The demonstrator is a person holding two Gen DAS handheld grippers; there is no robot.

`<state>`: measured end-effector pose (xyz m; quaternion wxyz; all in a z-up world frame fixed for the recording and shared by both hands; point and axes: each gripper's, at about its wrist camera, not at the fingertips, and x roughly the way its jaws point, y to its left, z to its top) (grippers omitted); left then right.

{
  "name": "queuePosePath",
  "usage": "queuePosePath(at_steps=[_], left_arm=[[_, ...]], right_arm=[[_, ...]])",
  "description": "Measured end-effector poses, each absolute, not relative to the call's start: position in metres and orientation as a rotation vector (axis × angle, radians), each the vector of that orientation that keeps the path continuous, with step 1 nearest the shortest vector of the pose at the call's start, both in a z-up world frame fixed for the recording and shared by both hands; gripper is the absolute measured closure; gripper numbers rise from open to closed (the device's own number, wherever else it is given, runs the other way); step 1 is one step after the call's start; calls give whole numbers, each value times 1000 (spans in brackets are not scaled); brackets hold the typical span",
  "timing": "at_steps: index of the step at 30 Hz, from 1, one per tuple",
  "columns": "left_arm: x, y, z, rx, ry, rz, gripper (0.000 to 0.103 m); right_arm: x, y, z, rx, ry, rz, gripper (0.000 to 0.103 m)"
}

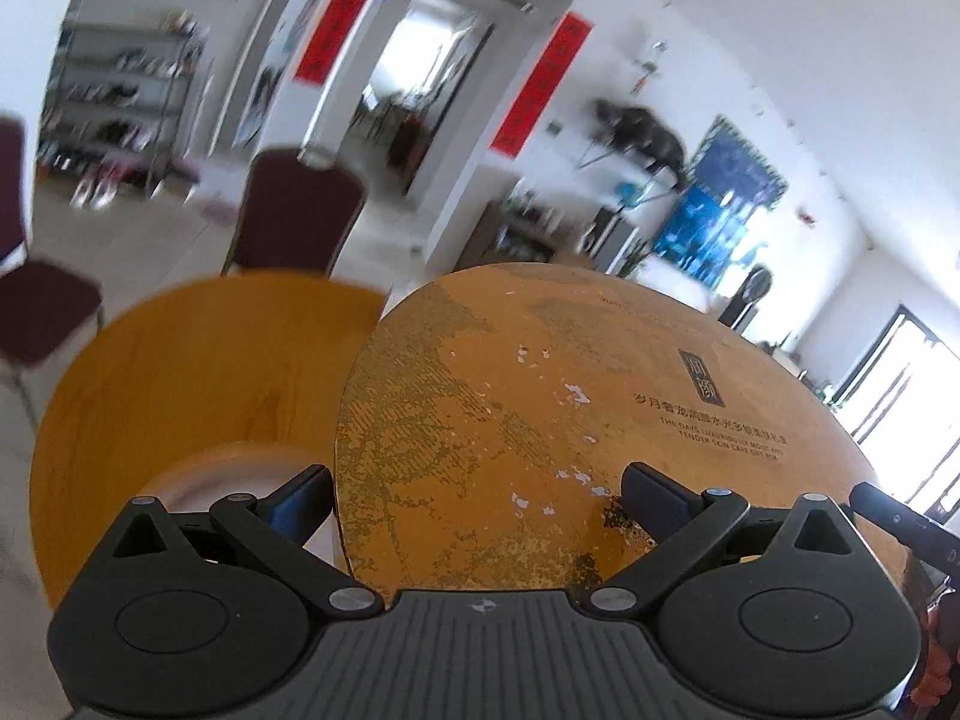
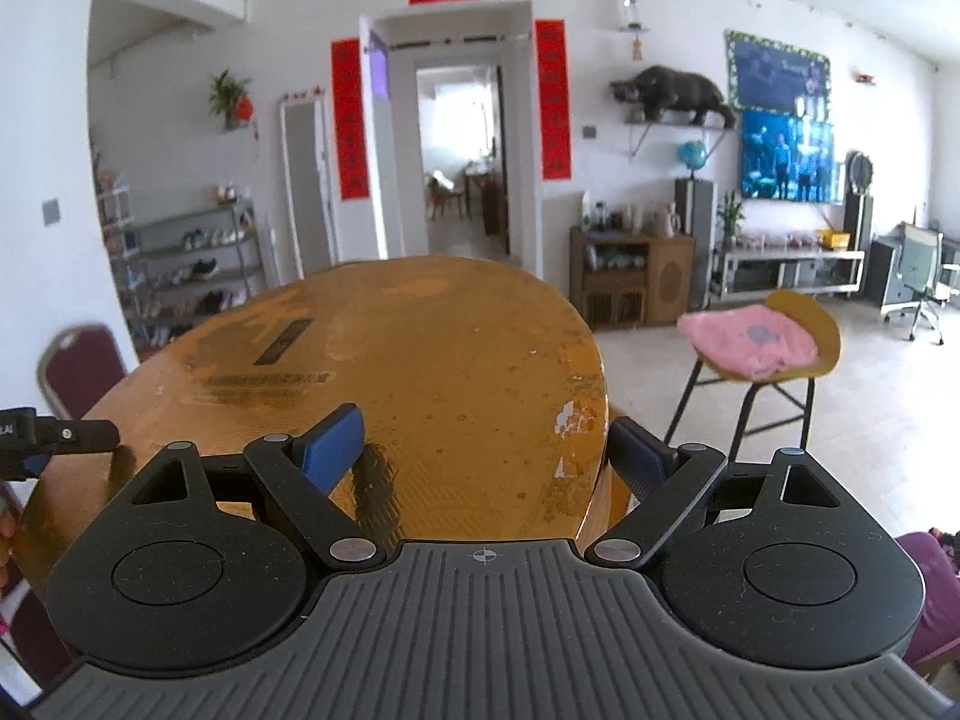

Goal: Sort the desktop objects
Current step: 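Lift the gold lid off the table with both tools, then carry the gold lid with both tools over the fruit tray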

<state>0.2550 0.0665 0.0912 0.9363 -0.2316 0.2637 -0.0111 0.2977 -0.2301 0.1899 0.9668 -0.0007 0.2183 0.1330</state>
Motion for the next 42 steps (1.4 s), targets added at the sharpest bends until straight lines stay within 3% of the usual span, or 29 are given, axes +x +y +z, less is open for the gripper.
queuePosePath(at_steps=[12,19,30,42], left_arm=[[233,87,21,-527,712,130,2],[227,99,13,-476,707,174,3],[245,112,-9,-474,681,107,2],[289,162,-28,-478,659,163,3]], right_arm=[[295,-235,87,-7,603,393,14],[285,-232,37,45,625,439,14],[273,-225,28,57,587,381,14],[319,-175,17,50,585,399,14]])
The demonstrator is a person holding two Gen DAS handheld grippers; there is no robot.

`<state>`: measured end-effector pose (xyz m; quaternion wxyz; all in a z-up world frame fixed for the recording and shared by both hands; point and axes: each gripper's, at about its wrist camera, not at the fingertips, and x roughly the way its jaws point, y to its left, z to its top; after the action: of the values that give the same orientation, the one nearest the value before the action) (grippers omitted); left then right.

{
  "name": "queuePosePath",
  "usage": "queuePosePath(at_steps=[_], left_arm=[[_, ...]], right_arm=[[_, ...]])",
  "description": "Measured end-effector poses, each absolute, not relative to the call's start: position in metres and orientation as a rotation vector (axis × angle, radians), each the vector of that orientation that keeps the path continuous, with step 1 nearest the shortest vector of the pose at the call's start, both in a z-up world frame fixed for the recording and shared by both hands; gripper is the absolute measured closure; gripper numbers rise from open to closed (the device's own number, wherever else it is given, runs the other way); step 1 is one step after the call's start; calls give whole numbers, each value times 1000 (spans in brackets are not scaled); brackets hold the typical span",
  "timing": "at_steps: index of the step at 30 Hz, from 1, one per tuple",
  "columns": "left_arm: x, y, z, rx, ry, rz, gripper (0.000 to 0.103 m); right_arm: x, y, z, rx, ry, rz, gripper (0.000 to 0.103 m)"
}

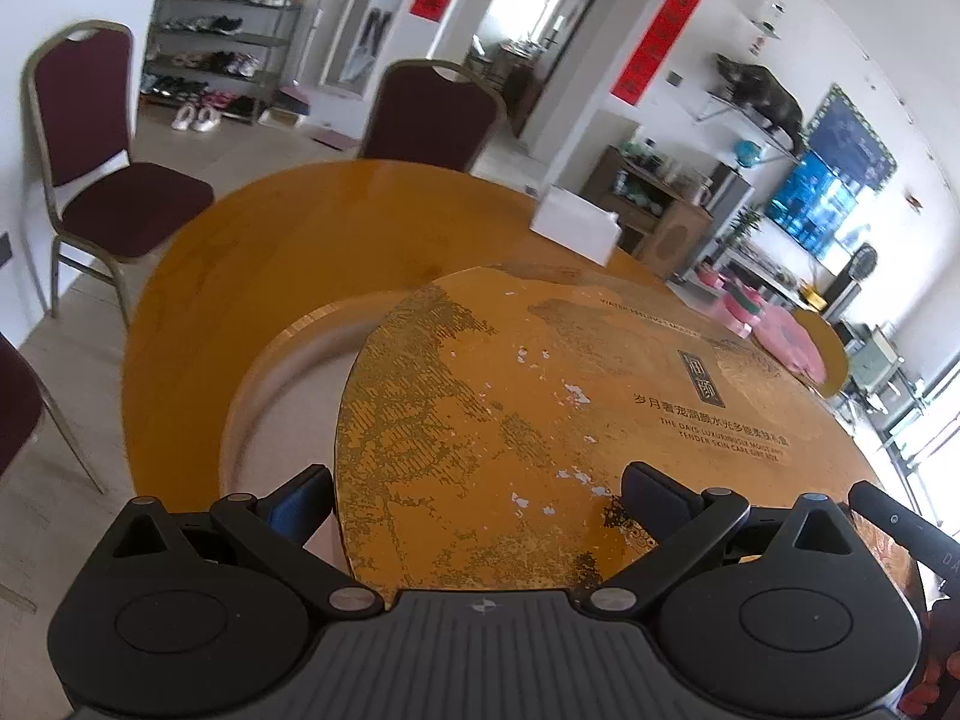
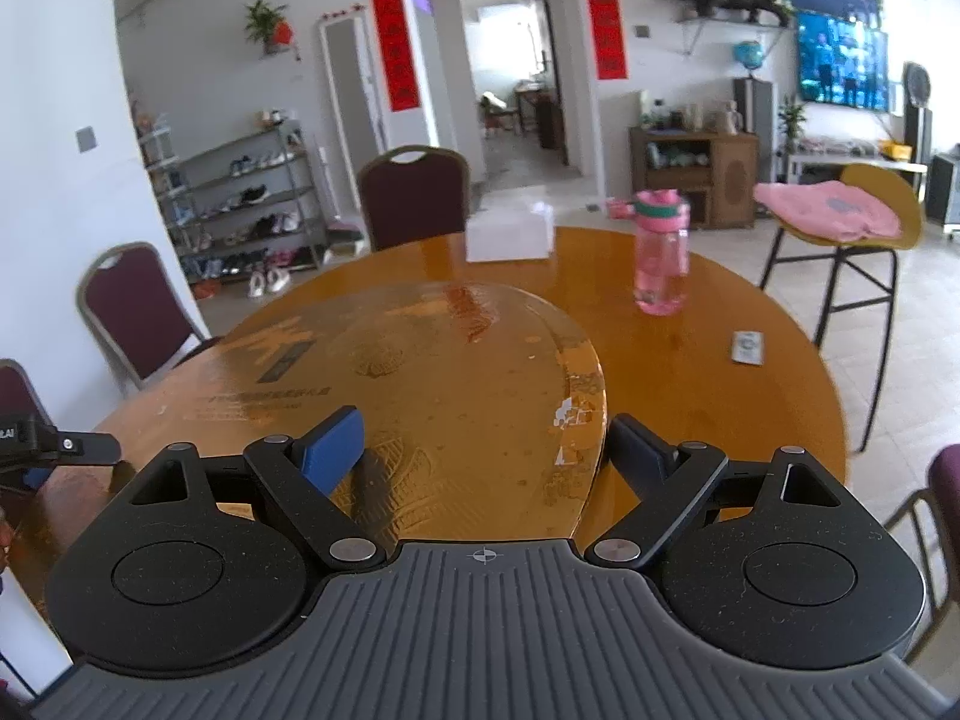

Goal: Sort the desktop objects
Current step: 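Carry the gold lid with both tools over the fruit tray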

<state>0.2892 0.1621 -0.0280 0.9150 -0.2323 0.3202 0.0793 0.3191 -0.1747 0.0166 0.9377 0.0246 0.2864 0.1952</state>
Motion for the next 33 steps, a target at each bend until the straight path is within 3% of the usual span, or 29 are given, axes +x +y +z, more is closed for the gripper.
queuePosePath(at_steps=[13,33], left_arm=[[342,227,-46,-442,642,264,3],[356,229,-80,-450,714,281,3]], right_arm=[[388,-98,-22,91,629,524,14],[403,-94,-67,102,754,497,14]])
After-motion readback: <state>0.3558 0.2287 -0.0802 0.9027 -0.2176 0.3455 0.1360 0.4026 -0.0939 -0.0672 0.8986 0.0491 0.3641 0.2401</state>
